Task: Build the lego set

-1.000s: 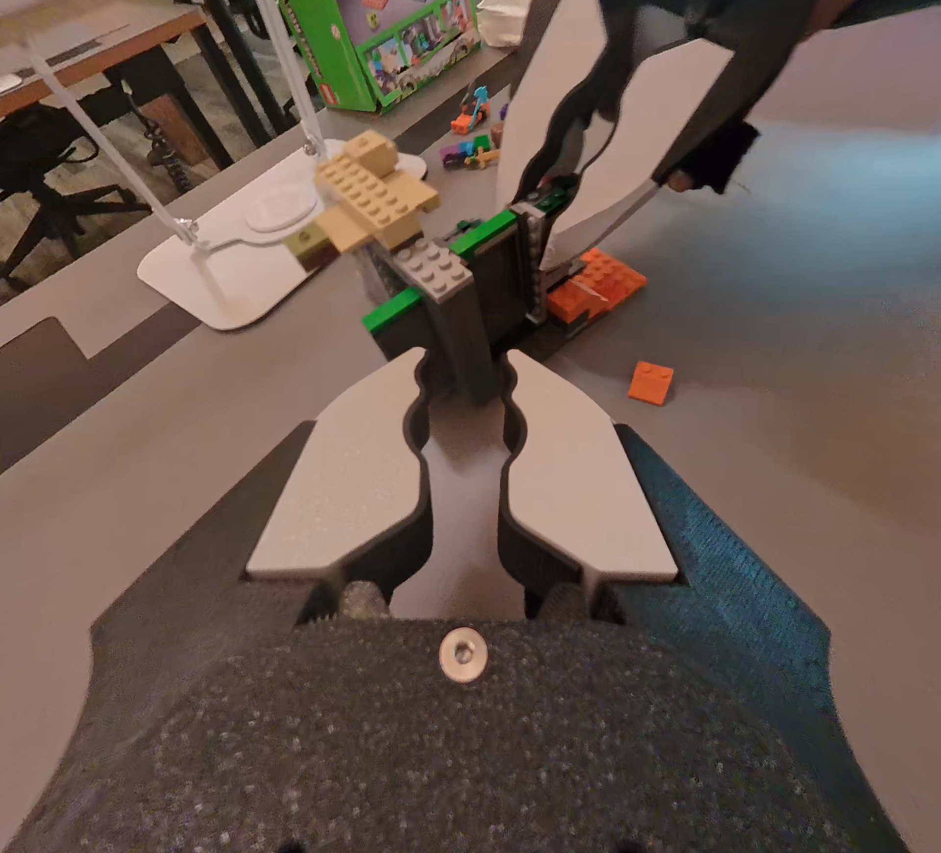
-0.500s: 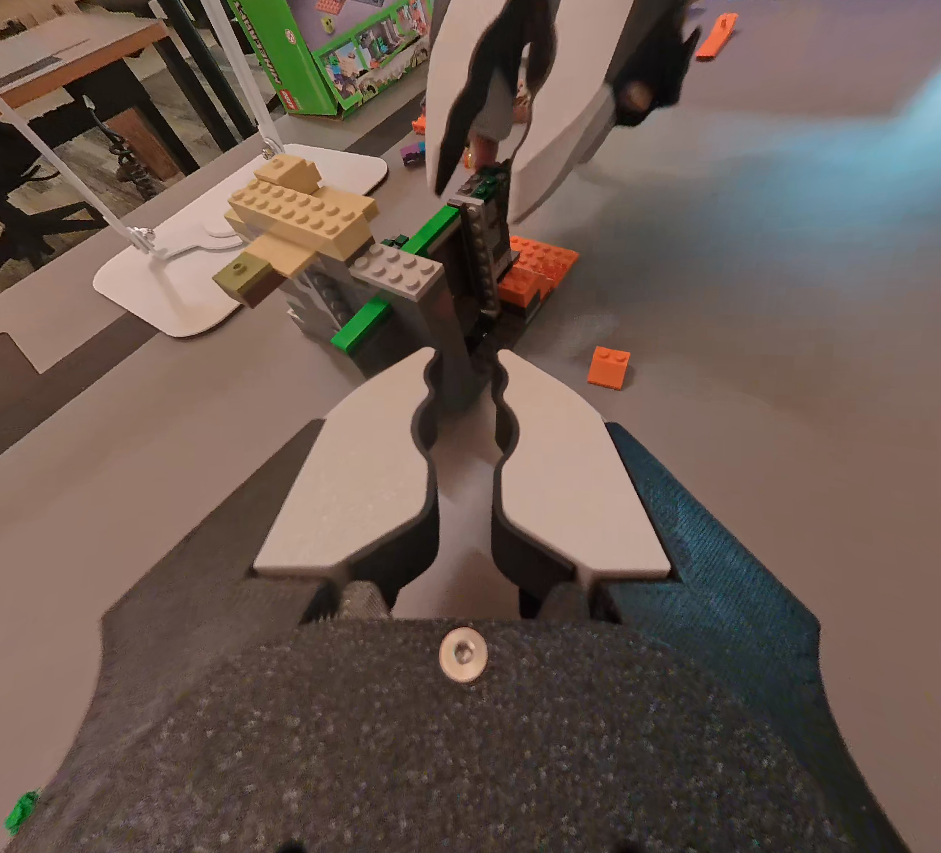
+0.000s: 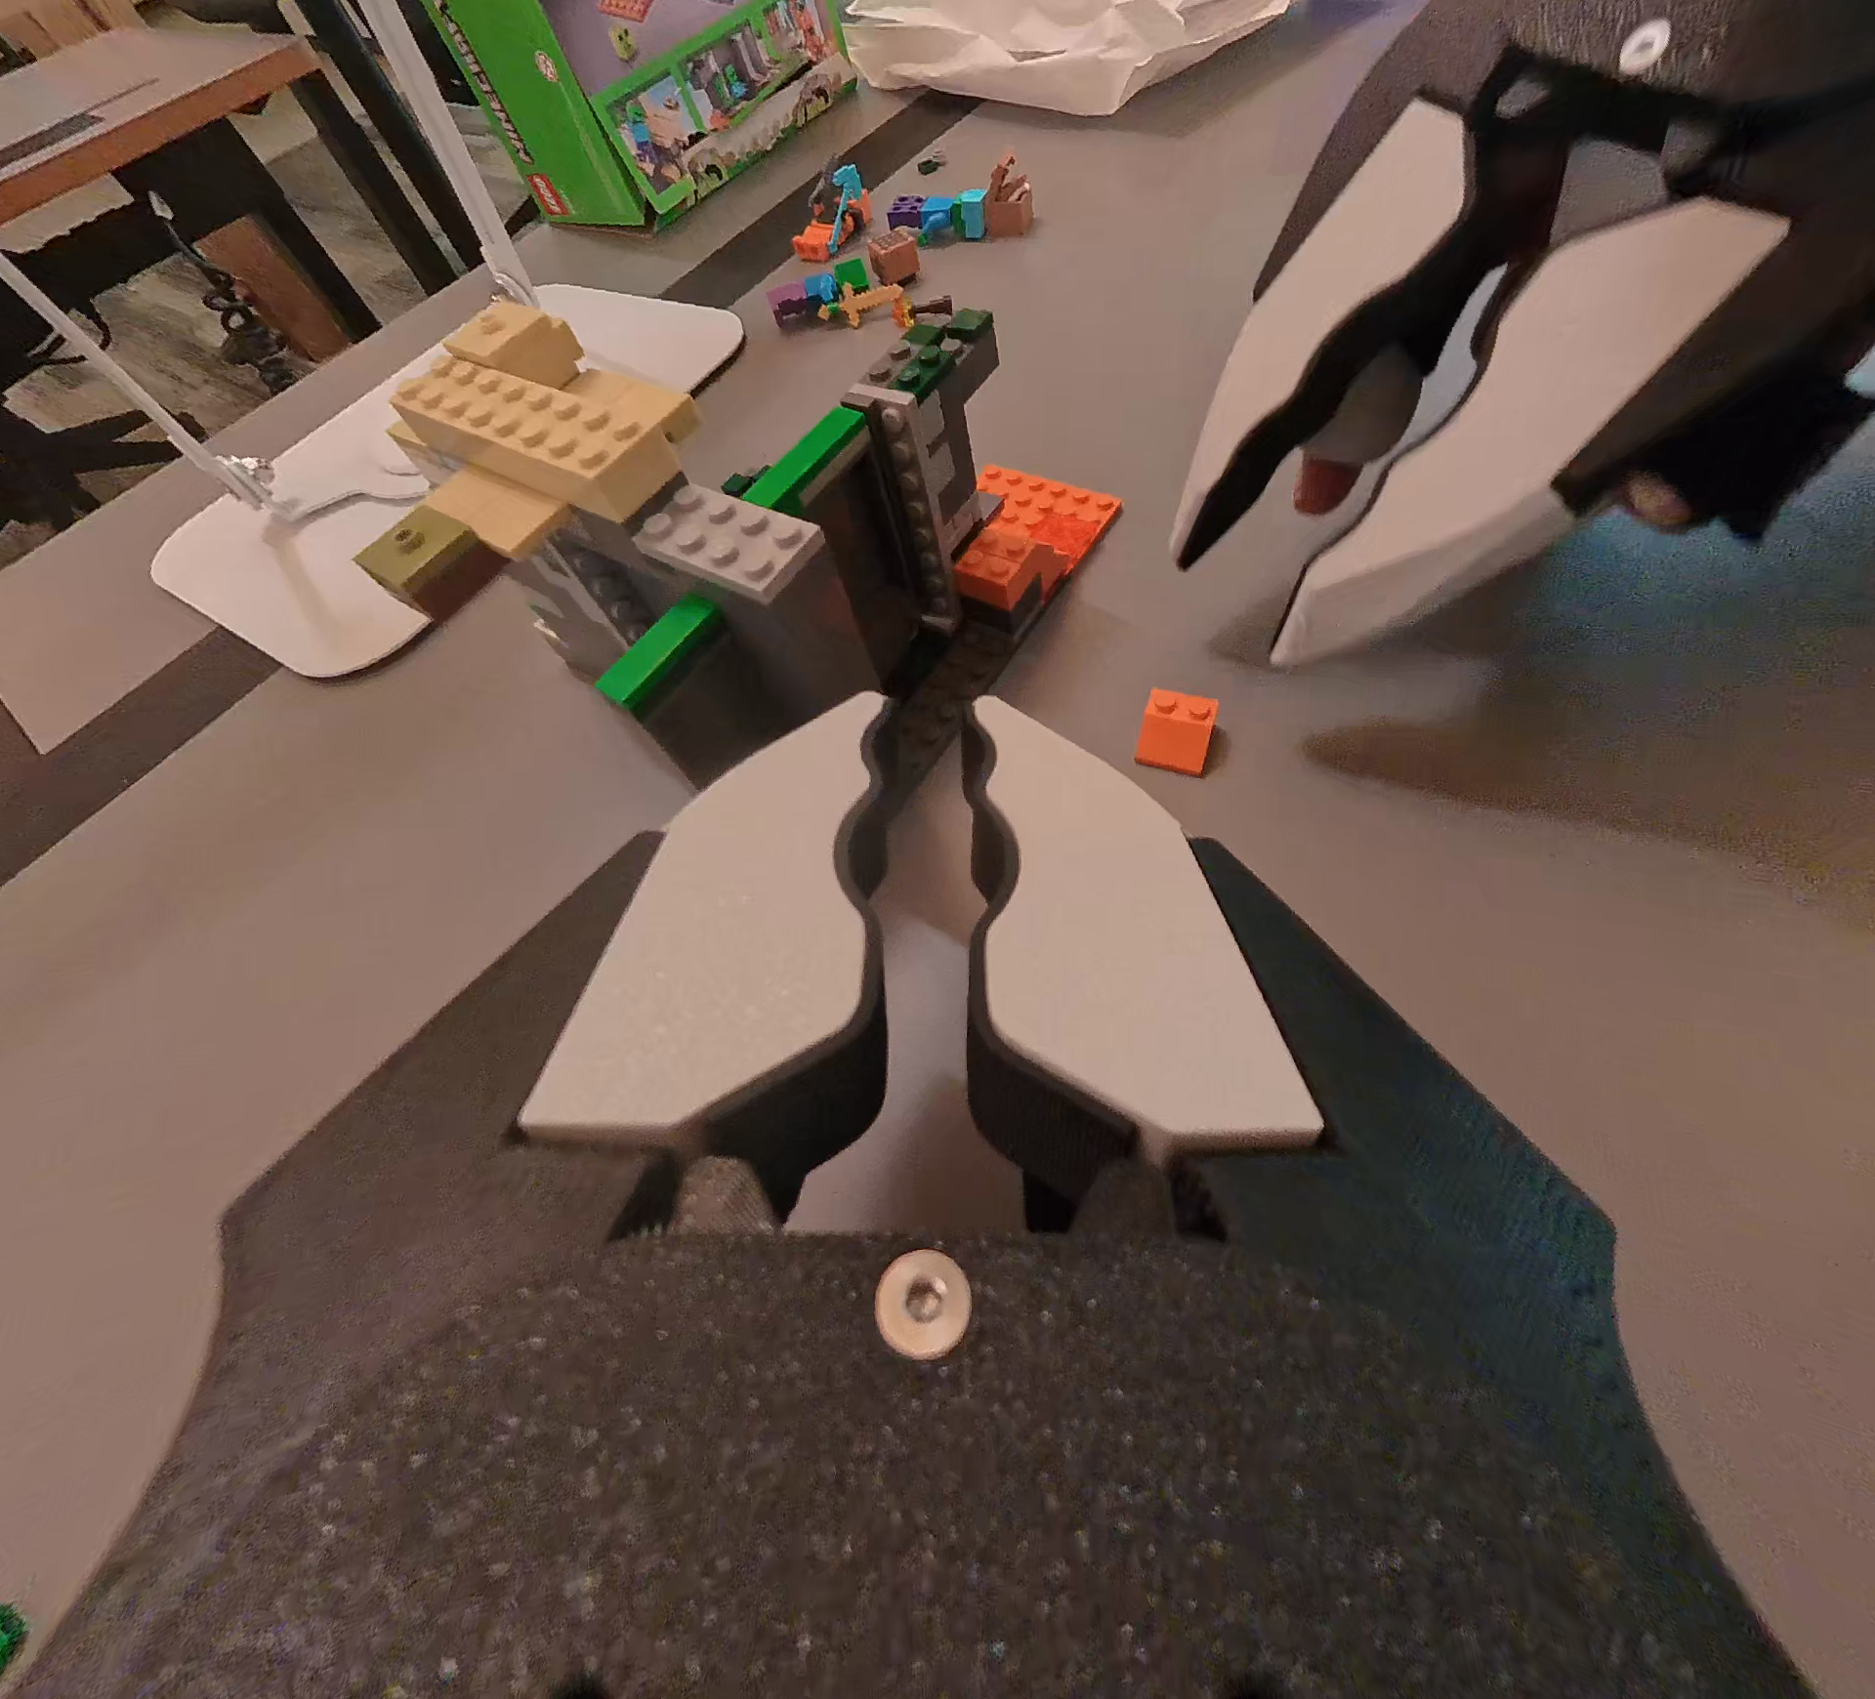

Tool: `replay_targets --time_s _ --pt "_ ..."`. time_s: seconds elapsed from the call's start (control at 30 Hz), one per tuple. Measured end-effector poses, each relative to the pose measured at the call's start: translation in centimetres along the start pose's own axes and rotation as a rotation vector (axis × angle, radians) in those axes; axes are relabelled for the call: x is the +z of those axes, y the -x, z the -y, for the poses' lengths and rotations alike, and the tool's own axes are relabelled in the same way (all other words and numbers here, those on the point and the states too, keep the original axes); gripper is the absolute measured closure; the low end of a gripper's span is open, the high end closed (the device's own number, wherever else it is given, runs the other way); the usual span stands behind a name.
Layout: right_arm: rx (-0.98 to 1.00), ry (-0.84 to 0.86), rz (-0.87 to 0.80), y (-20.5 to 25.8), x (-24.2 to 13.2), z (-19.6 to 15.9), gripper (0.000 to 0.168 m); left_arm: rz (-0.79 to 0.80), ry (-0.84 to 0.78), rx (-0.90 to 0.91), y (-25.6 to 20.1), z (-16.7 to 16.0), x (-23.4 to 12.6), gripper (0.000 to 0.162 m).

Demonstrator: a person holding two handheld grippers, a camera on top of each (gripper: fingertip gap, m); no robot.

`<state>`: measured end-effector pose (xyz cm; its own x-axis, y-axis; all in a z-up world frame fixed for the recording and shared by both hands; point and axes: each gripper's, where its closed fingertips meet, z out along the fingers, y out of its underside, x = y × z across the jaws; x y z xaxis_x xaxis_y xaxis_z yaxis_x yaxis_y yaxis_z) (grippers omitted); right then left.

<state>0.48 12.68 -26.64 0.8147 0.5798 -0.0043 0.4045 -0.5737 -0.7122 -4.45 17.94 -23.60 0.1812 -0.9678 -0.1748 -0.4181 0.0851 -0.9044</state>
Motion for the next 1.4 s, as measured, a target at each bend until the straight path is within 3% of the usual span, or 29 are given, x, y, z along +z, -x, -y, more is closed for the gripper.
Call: replay_targets --time_s 0.2,0.33,0.4,0.5,0.57,0.67,0.87,1.03,1.17,1.4 --pt "-0.116 0.098 -0.028 1.4 2.5 0.2 0.137 -0.002 0.008 0.012 0.0 -0.5 -0.1 0.152" --pt "-0.274 0.173 0.047 1.8 2.9 0.4 0.145 -0.010 0.016 0.031 -0.3 -0.7 0.0 0.152" --pt "-0.453 0.209 0.137 2.0 2.6 0.3 0.148 -0.022 0.019 0.046 -0.7 -0.7 0.1 0.153" --pt "-0.749 0.207 0.401 3.9 1.1 -0.3 0.150 -0.047 0.021 0.075 -1.3 -0.8 0.2 0.154" --pt "-0.809 0.248 0.519 4.6 0.5 -0.8 0.150 -0.053 0.018 0.090 -1.5 -0.7 0.2 0.155" --pt "-0.898 0.338 0.535 3.8 0.9 -1.9 0.149 -0.054 0.021 0.103 -1.6 -0.8 0.2 0.155" --pt "-0.727 0.258 0.447 3.3 1.0 -1.0 0.136 -0.059 0.022 0.095 -1.6 -0.8 0.3 0.156" --pt "-0.461 0.210 0.253 3.3 0.4 -1.3 0.141 -0.060 0.023 0.085 -1.5 -0.9 0.3 0.156" --pt "-0.218 0.152 0.194 3.8 0.5 -1.3 0.143 -0.062 0.024 0.093 -1.6 -0.9 0.2 0.157" --pt "-0.399 0.209 0.275 3.1 0.5 -1.8 0.158 -0.062 0.027 0.104 -1.8 -0.9 0.3 0.158"
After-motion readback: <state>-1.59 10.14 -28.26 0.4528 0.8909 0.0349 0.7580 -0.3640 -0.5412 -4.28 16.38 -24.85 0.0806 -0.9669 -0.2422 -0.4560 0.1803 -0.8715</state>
